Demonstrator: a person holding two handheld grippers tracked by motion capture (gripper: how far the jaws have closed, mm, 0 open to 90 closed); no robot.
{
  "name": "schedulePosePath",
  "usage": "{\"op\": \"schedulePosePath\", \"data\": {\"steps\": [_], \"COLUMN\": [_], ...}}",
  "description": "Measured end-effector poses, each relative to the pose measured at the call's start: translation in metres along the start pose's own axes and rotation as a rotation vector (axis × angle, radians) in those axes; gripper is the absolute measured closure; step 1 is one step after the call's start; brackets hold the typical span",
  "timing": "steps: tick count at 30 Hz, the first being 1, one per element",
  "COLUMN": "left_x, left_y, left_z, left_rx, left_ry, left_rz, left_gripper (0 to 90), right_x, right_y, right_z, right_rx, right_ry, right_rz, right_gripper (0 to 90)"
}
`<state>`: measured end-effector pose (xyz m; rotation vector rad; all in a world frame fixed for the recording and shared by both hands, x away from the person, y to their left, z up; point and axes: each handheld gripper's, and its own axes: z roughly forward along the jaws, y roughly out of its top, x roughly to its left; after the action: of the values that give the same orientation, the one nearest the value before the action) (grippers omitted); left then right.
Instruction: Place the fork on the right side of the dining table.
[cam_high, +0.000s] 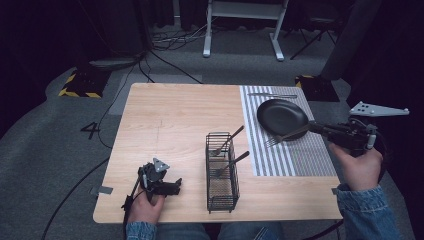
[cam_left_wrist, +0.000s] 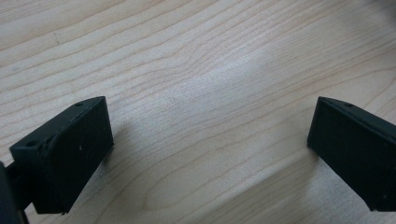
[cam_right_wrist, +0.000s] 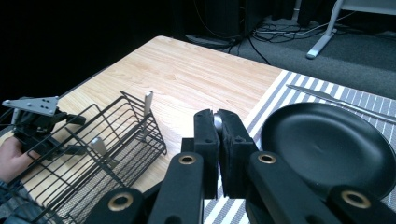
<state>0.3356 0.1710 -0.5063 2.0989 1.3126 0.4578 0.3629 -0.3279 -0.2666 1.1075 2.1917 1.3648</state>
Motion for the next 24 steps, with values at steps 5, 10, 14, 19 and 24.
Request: {"op": "schedulePosePath", "data": {"steps": [5,10,14,19,24], "left_x": [0.0,0.0,0.0,0.0,0.0], "left_y": [0.0,0.0,0.0,0.0,0.0], "left_z": [0.0,0.0,0.0,0.0,0.0], "left_rx": [-0.002,-0.002,-0.002,0.0,0.0], "left_ry": [0.001,0.001,0.001,0.0,-0.001], "left_rz": [0.0,-0.001,-0.001,0.0,0.0], "left_gripper": [0.2,0.3,0.2,0.3,0.2], "right_x": [-0.011,-0.022,-0.031,-0.04,-0.046], "right_y": [-0.004,-0.011,-0.017,-0.025,-0.033], "right_z": [0.014,0.029,0.038,0.047,0.057], "right_rx": [0.015,0.048,0.059,0.075,0.09], "right_ry": [0.005,-0.005,-0.015,-0.028,-0.045], "right_rz": [0.012,0.035,0.056,0.077,0.085], "right_gripper": [86.7,86.6,86.7,86.7,86.7]}}
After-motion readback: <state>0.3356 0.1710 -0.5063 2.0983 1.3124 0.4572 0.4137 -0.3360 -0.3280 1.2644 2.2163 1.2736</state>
